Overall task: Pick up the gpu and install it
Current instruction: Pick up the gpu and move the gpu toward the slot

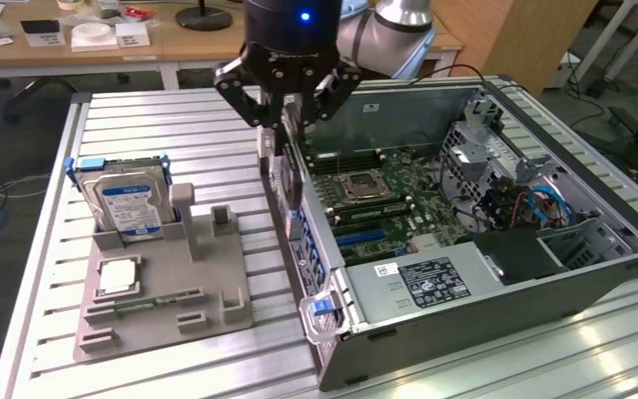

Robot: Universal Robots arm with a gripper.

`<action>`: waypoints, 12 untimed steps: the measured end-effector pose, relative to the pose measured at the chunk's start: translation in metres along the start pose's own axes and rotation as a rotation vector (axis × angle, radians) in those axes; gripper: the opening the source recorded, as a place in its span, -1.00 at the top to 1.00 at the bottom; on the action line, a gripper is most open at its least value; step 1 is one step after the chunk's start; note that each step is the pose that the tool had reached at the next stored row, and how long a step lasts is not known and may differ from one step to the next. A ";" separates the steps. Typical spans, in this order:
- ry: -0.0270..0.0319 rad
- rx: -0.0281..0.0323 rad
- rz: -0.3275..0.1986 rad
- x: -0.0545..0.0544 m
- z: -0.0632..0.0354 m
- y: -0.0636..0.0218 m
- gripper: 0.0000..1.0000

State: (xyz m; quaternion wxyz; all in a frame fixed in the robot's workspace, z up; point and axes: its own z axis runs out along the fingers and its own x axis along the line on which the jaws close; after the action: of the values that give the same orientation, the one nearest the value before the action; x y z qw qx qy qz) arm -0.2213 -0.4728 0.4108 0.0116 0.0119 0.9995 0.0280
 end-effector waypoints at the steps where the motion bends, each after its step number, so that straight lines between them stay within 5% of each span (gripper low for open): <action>1: 0.0001 -0.0005 0.000 -0.004 0.0000 0.0001 0.47; 12: 0.0002 -0.0069 0.000 -0.051 0.0012 0.0012 0.47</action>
State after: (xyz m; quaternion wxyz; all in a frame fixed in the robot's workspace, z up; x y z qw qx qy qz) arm -0.1698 -0.4728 0.4108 0.0116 0.0118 0.9994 0.0314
